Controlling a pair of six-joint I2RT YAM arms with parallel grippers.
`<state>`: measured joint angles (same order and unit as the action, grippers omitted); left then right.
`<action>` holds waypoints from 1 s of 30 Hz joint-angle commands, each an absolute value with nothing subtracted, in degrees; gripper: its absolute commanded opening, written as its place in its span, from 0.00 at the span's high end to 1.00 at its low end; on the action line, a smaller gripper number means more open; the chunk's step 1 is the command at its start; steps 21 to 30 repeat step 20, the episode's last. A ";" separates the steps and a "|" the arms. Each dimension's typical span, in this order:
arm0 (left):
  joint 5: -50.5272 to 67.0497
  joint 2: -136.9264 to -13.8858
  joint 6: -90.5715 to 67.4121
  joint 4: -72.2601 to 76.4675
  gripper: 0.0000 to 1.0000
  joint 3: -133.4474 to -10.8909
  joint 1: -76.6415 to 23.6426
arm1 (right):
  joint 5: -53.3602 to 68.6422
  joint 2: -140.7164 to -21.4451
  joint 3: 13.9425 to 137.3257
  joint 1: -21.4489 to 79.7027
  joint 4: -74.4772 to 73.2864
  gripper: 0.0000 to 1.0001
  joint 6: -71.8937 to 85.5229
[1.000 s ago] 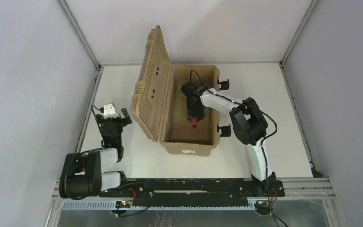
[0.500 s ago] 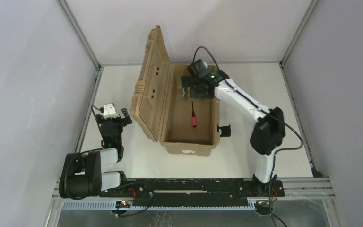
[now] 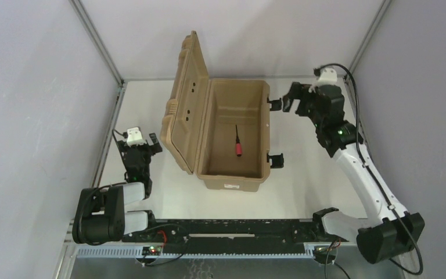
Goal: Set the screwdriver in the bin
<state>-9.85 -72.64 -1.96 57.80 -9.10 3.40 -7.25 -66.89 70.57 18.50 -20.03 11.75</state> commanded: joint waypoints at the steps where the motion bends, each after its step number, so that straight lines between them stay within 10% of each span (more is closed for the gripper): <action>1: -9.59 -72.51 -1.05 61.67 0.00 -10.81 3.32 | -3.24 -62.59 56.84 10.46 -5.41 0.00 7.85; 11: -9.60 -72.50 -1.05 61.64 0.00 -10.87 3.35 | -1.00 -59.11 29.42 1.25 17.15 0.00 8.07; 30: -9.69 -72.52 -1.04 61.70 0.00 -10.83 3.25 | -0.61 -61.02 26.63 1.14 21.23 0.00 9.23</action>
